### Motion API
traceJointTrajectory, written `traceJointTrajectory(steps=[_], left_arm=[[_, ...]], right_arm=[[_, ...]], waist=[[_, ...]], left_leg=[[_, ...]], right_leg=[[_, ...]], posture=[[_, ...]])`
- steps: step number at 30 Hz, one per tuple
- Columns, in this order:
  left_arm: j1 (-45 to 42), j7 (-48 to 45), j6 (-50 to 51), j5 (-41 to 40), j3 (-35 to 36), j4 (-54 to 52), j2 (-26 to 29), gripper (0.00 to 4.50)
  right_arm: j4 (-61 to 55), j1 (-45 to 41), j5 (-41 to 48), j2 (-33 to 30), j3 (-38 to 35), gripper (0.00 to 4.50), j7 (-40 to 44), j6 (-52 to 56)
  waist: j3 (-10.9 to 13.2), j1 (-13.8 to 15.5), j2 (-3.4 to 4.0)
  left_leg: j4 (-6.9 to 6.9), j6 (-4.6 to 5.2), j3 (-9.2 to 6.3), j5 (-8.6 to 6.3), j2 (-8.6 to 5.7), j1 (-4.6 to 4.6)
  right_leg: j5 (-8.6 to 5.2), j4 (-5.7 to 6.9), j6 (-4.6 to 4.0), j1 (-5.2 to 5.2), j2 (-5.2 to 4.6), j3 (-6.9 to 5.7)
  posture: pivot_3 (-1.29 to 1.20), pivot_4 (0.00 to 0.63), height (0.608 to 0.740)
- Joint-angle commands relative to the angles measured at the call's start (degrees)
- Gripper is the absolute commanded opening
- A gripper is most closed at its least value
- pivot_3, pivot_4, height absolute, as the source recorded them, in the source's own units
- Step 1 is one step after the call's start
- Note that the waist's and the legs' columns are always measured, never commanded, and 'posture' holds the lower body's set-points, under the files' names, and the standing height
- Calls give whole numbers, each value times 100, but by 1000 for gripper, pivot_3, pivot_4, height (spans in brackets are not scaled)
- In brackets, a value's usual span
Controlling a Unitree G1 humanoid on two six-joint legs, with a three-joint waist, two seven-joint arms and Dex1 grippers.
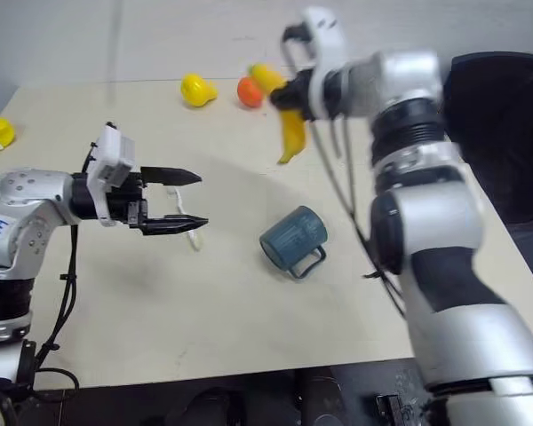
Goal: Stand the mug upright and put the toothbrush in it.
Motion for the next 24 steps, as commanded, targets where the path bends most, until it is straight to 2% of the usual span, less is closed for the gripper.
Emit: traceJointTrajectory(steps=[1, 3, 6, 8, 11, 14, 17, 21, 24], left_arm=[[-307, -318, 104, -348, -164, -335, -159, 4500], [-458, -554, 66, -358, -325, -286, -230, 4500], [-681, -902, 30, -394, -476, -128, -293, 4500], [-835, -1162, 8, -416, -600, -34, -360, 4500], [-1047, -1456, -167, -275, -858, 146, -511, 4500], [-1234, -1652, -284, -200, -1019, 347, -648, 4500], [-1354, -1788, -379, -155, -1089, 490, -720, 4500], [-1465, -1970, -488, -59, -1130, 700, -754, 4500], [-1475, -2087, -626, 51, -1151, 894, -771, 4500]], right_arm=[[-1869, 1056, 114, -1423, -86, 1662, 199, 1522], [-3216, 2106, 275, -2214, -545, 1662, 63, 2601], [-4994, 3852, 552, -2556, -1672, 1662, -184, 3671], [-5916, 4990, 719, -2260, -2527, 1662, -488, 3738], [-7037, 6045, 895, -1387, -3385, 1662, -1088, 3738], [-7764, 6637, 924, -693, -3669, 1662, -1551, 3738], [-8112, 6971, 864, -496, -3669, 1662, -1803, 3738], [-8431, 7156, 845, -451, -3873, 2870, -1972, 3738], [-8935, 7192, 1039, -855, -3908, 3803, -1932, 3738]], waist=[[-2, 100, -3], [1, 292, 0], [12, 350, 26], [12, 325, 26], [11, 262, 28], [10, 257, 34], [10, 273, 36], [10, 283, 35], [10, 296, 35]], left_leg=[[3, 0, 1, 0, 0, 0], [10, 1, -17, 0, 0, -16], [21, 4, -9, -2, -3, -36], [15, 1, 2, -1, 0, -34], [5, -9, 5, 8, -3, -17], [-2, -18, 10, 18, -7, 19], [-3, -20, 10, 20, -7, 47], [-3, -11, 10, 15, -12, 44], [-4, -7, 8, 13, -14, 45]], right_leg=[[0, 0, 0, 0, 0, 1], [1, -7, 1, 0, -1, -13], [4, -13, 7, -15, -1, -15], [7, -14, 13, -17, 9, -5], [10, -2, 8, 5, 16, 12], [14, 6, 1, 14, 24, 37], [14, 9, 0, 12, 33, 49], [15, 1, 1, 12, 33, 51], [15, -2, 1, 14, 31, 51]], posture=[[0, 150, 740], [0, 150, 740], [0, 150, 740], [0, 150, 740], [0, 150, 740], [0, 150, 740], [0, 150, 740], [0, 150, 740], [0, 150, 740]])
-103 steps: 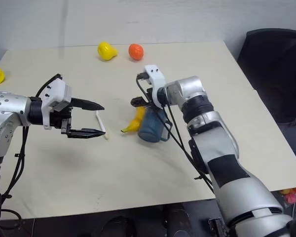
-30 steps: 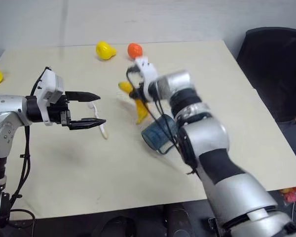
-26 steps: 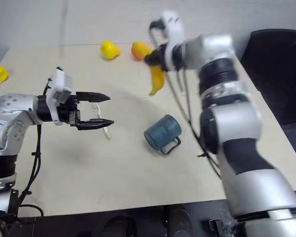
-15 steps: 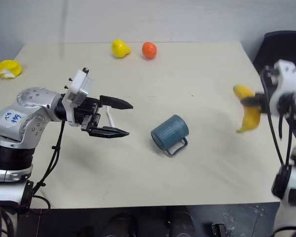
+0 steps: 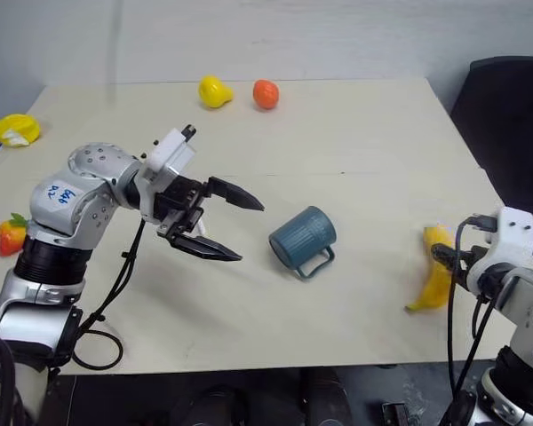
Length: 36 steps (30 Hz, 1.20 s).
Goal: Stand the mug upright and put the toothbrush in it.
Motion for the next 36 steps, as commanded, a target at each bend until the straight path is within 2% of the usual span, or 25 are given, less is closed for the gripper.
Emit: traceJointTrajectory(steps=[1, 4, 6, 8, 10, 11, 13, 15, 17, 18, 19, 24, 29, 32, 36], left_arm=[[-138, -131, -203, 148, 2, 136, 7, 4500], [-135, -110, -277, 262, 30, 236, 7, 4500], [-113, -98, -270, 289, 96, 278, 71, 4500], [-56, -92, -264, 331, 145, 278, 164, 4500], [10, -80, -254, 360, 180, 234, 247, 4500], [30, -72, -242, 363, 189, 211, 272, 4500], [85, 7, -154, 340, 240, 103, 344, 4500], [137, 82, -69, 316, 284, -18, 404, 4500], [234, 133, 16, 286, 340, -190, 510, 4500], [285, 157, 68, 266, 377, -276, 570, 4500], [323, 189, 119, 246, 407, -349, 619, 4500], [495, 310, 362, 142, 568, -678, 830, 4500], [616, 374, 451, 96, 633, -837, 970, 4500], [616, 416, 479, 83, 633, -867, 982, 4500], [612, 445, 467, 111, 575, -939, 973, 4500]], right_arm=[[-728, -30, 307, -448, -221, 4119, -11, 30], [-1086, -186, 824, -721, -212, 4119, -54, 30], [-1081, -691, 1687, -265, -384, 4119, -561, 30], [-1136, -970, 2599, 640, -483, 4119, -1527, 30], [-1302, -790, 3548, 1539, -417, 3736, -2633, 30], [-1315, -694, 4031, 1788, -390, 3495, -3121, 30], [-1302, -627, 4784, 2915, -361, 2826, -4474, 30], [-1126, -685, 5449, 3552, -410, 2194, -5637, 30], [-504, -9, 8117, 2509, 862, 2194, -7853, -1799], [-313, 210, 9032, 2085, 1386, 2194, -8635, -2566], [-245, 377, 9535, 1811, 1776, 2194, -9109, -3149], [-742, 1051, 9679, 1199, 2769, 2194, -9633, -4709], [-1318, 1585, 9679, 680, 3576, 2194, -9437, -5661], [-1151, 1500, 9679, 538, 3983, 2194, -9221, -5788], [-525, 1056, 9679, 508, 4053, 2194, -8794, -5504]], waist=[[0, -3, -1], [0, -4, -1], [4, -32, -7], [1, -39, -18], [0, -27, -18], [0, -26, -17], [4, -16, -10], [4, -20, -9], [6, -16, -6], [7, -21, -7], [7, -30, -8], [7, -44, -15], [6, -37, -17], [5, -30, -20], [4, -27, -22]], left_leg=[[0, 2, 0, -1, -2, 0], [0, 5, -6, -2, -2, 2], [-1, 5, -9, -3, -2, 3], [-6, 5, -25, -3, -3, 5], [-8, -7, -88, -8, -5, 7], [-6, -12, -118, -9, -9, 12], [-11, -19, -129, -5, -15, 5], [-6, -20, -131, -4, -18, 0], [3, -16, -133, -6, -24, -1], [2, -8, -141, -9, -35, -1], [0, 1, -144, -12, -43, 3], [-6, 9, -157, -17, -57, 5], [-4, 9, -160, -17, -54, 6], [-2, 14, -160, -19, -55, 6], [1, 20, -160, -22, -56, 6]], right_leg=[[0, 0, 0, 0, -1, 1], [0, -4, 1, 3, 0, 1], [1, -3, 1, 3, 2, 2], [10, -6, -9, 3, 25, 27], [11, -11, -17, 11, 62, 41], [10, -9, -24, 2, 69, 37], [6, 2, -31, -14, 69, 39], [6, 3, -32, -18, 66, 39], [14, -3, -29, -11, 60, 43], [15, -6, -28, -7, 54, 50], [15, -6, -28, -4, 49, 66], [27, -33, -6, -1, 71, 130], [30, -34, 1, -3, 75, 186], [32, -37, 5, -1, 76, 192], [35, -38, 10, -3, 77, 202]], posture=[[0, 150, 740], [0, 150, 740], [0, 150, 740], [0, 150, 740], [0, 150, 740], [0, 150, 740], [0, 150, 740], [0, 150, 740], [0, 150, 740], [0, 150, 740], [0, 150, 740], [0, 150, 740], [0, 150, 740], [0, 150, 740], [0, 150, 740]])
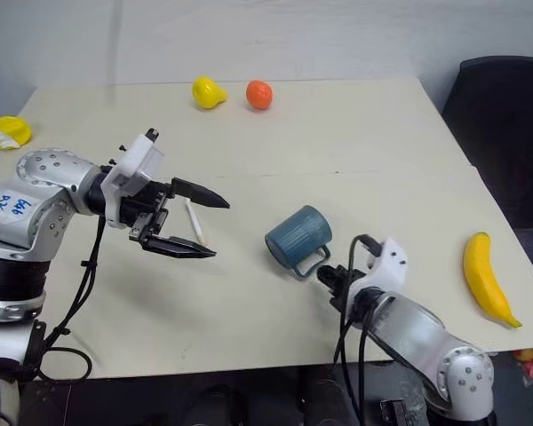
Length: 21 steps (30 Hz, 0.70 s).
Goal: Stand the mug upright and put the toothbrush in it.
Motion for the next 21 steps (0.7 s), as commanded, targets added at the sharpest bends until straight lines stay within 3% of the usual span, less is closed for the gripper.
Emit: traceJointTrajectory(steps=[1, 11, 14, 18, 21], left_arm=[[-42, 46, 13, -71, 82, -198, 53, 4500], [-93, 111, -11, -71, 74, -158, -12, 4500], [-95, 127, -22, -67, 69, -151, -38, 4500], [-81, 128, -52, -55, 72, -126, -63, 4500], [-59, 150, -71, -52, 97, -96, -69, 4500]], right_arm=[[409, -253, 85, -107, -105, 2194, 397, 279], [1528, -649, 85, -87, -341, 2194, 798, 1218], [1756, -809, 85, -34, -346, 1583, 861, 1383], [1901, -958, 85, 41, -362, 195, 883, 1504], [1954, -1046, 85, -42, -378, 33, 935, 1639]], waist=[[0, 4, 0], [-1, 12, -1], [-1, 4, -1], [-1, -1, -1], [-1, 6, -1]], left_leg=[[-1, 1, 0, 0, 0, -1], [1, 11, 2, -6, 2, -5], [1, 11, 3, -6, 1, -4], [0, 10, 5, -6, 3, -4], [1, 10, 6, -6, 3, -6]], right_leg=[[0, -1, 0, -1, 0, -1], [2, -12, 4, 2, 0, -3], [3, -12, 4, 2, 0, -4], [3, -9, 4, -2, 3, -2], [3, -9, 4, -2, 1, -4]], posture=[[0, 150, 740], [0, 150, 740], [0, 150, 740], [0, 150, 740], [0, 150, 740]])
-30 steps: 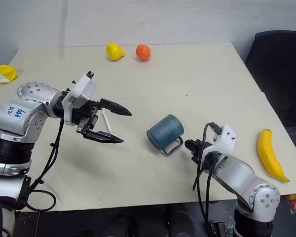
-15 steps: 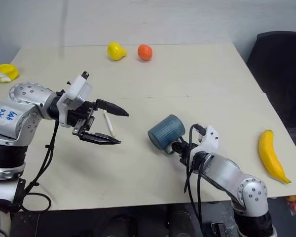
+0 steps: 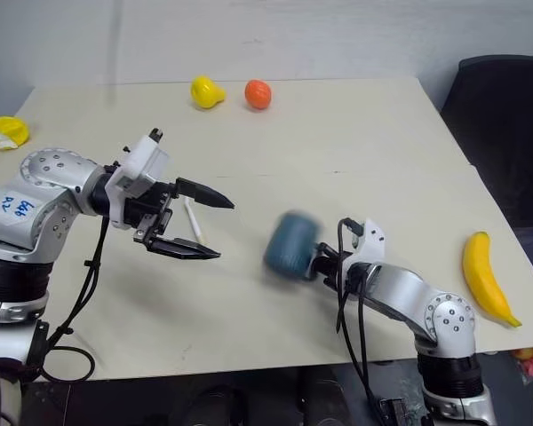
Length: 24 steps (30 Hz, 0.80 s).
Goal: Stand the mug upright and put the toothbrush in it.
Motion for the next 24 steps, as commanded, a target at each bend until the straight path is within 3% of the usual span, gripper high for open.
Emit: traceJointTrajectory(steps=[1, 3, 6, 8, 11, 13, 15, 19, 24], left_arm=[[-40, 60, -64, -48, 133, -5, 17, 4500], [36, 168, -21, -57, 223, -16, 52, 4500], [234, 469, 252, -199, 546, -92, 153, 4500], [421, 647, 463, -325, 812, -181, 239, 4500], [868, 1002, 743, -428, 1250, -425, 449, 4500], [1155, 1194, 884, -486, 1510, -589, 592, 4500], [1374, 1310, 1043, -584, 1740, -738, 743, 4500], [1592, 1364, 1181, -719, 1962, -881, 1035, 4500], [1739, 1414, 1136, -717, 2089, -831, 1341, 4500]], right_arm=[[15, -137, 50, -223, -74, 33, 170, 240], [118, -550, 22, -781, -64, 33, 683, 502], [14, -1261, -1535, -1488, 81, 33, 2384, 697], [-58, -1432, -2620, -1573, 319, 33, 3356, 410], [130, -1629, -4688, -1256, 1049, 33, 4663, -697], [464, -1807, -6602, -1026, 1931, 33, 5532, -2059], [1196, -1936, -7871, -392, 2379, 33, 6069, -3420], [2616, -2151, -9006, 733, 2457, 33, 6530, -4763], [3587, -2101, -9750, 1392, 2273, 33, 6909, -5633]], waist=[[0, 1, 0], [1, 7, 1], [3, -3, 4], [1, -11, 1], [-2, -23, -4], [-1, -26, -3], [0, -31, -4], [1, -19, -3], [0, -6, -3]], left_leg=[[0, 0, 0, 0, -1, -1], [1, 3, -1, -2, -3, 0], [4, 20, -2, -3, -15, -1], [1, 24, -5, -4, -15, 1], [-12, 18, -45, -8, -20, 1], [-12, 9, -75, -13, -26, -1], [-9, 7, -77, -15, -30, -4], [-4, 6, -76, -15, -33, -1], [1, 7, -79, -15, -42, 0]], right_leg=[[0, -1, 1, -1, 0, 0], [2, -2, 4, 0, -2, -1], [13, -8, 22, -8, -7, -2], [16, -29, 26, -5, 1, -3], [18, -36, 17, -4, 43, 3], [19, -36, 15, -12, 58, 14], [20, -34, 14, -17, 58, 16], [24, -28, 11, -15, 54, 17], [23, -23, 8, -9, 33, 6]], posture=[[0, 150, 740], [0, 150, 740], [0, 150, 740], [0, 150, 740], [0, 150, 740], [0, 150, 740], [0, 150, 740], [0, 150, 740], [0, 150, 740]])
